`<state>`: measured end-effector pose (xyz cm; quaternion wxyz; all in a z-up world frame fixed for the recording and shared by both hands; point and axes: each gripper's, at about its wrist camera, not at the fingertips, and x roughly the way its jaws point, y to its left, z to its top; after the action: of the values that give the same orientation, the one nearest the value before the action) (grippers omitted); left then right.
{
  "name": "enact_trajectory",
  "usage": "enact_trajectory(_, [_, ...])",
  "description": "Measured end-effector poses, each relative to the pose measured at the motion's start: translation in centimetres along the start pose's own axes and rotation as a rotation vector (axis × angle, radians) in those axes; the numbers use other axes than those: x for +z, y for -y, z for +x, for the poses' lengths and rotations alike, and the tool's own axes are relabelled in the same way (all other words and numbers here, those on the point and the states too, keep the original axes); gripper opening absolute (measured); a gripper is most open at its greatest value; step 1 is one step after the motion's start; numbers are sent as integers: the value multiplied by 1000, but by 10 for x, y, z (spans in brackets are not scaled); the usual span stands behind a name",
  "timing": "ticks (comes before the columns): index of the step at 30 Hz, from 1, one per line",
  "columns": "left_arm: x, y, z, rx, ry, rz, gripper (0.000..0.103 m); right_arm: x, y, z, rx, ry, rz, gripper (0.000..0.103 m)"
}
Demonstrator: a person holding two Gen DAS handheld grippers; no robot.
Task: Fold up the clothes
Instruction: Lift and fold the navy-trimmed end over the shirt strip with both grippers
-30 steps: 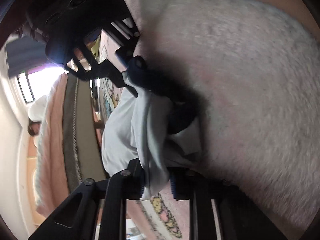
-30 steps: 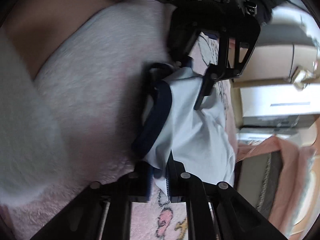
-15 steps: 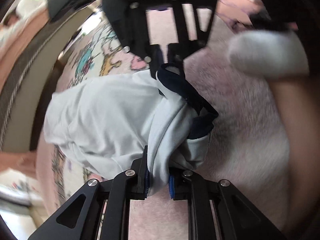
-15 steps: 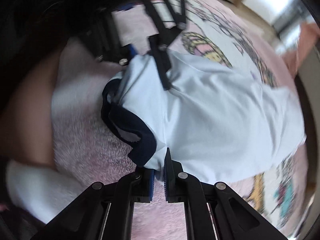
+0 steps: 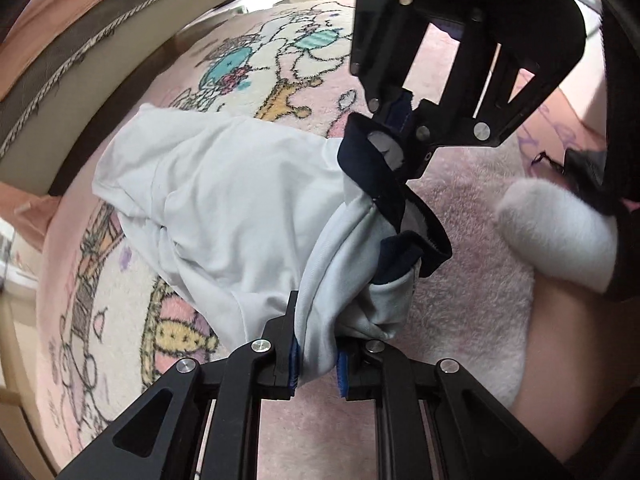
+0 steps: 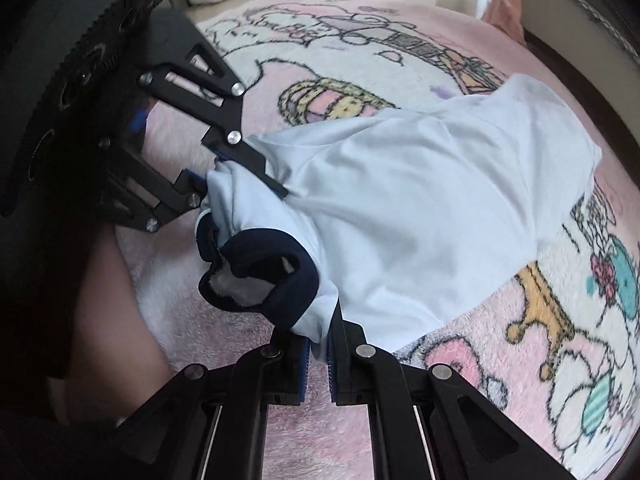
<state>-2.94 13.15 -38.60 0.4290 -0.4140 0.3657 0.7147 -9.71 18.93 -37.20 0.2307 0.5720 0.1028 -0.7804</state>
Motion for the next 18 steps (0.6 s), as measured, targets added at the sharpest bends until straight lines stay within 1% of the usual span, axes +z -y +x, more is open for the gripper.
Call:
enact_trajectory(2, [2,-2,-2,-31,-9,-15,12,6,4,1,25,-2,19,5])
enact_trajectory(7, [6,8,-3,-118,-64,32,12,1,-4,-2,93,-40,-1,5])
enact_trajectory(9, [6,13,-6,-155,-84,31,12,-4,-12,-5,119,-57,9,5])
enact_trajectory(15, [3,16,-18,-251,-118,-41,12,-12,-19,-14,220,-86,71,5])
enact_trajectory(18, [2,19,-23,-276,-123,-61,12,-13,-24,-19,239,-96,78,5])
